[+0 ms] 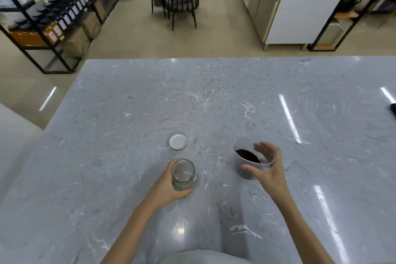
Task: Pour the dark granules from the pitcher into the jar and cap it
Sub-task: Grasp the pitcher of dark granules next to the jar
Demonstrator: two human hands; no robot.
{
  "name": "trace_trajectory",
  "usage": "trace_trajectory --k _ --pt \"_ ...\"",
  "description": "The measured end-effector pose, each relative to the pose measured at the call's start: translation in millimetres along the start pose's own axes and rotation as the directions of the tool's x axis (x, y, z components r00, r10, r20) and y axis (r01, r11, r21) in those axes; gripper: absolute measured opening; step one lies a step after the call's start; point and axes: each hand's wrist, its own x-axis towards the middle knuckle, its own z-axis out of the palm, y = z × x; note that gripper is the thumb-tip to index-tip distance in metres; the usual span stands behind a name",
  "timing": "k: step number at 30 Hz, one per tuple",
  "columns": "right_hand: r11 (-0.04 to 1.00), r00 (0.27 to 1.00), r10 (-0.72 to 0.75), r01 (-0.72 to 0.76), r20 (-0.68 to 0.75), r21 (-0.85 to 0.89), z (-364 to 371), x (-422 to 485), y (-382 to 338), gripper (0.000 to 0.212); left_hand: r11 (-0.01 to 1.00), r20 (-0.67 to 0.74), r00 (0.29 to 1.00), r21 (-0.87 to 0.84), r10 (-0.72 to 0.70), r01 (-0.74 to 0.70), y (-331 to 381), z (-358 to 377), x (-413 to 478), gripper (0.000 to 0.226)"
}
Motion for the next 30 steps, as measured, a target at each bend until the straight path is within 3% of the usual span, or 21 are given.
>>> trace_trajectory --k 4,14,22,30 --pt "0.999 0.997 -0.013 0.015 0.078 -0.031 3 -6 -3 0.085 1.0 0.002 1.0 -0.006 0.009 -0.009 -1 -2 -1 0.091" --pt "0.999 1.0 -0.029 0.029 0.004 0.044 4 -4 -15 0.078 0.999 -0.023 0.999 -0.027 0.027 -0.027 6 3 3 0.083" --pt "1.0 1.0 0.027 -0.027 0.003 0.004 -13 -11 -15 0.076 0.987 -0.041 0.987 -0.011 0.158 -0.159 43 11 12 0.082" --pt "0.994 0.989 0.001 0.016 0.147 -0.109 -26 -10 -43 0.082 0.984 0.042 0.985 0.056 0.165 -0.167 85 15 8 0.089"
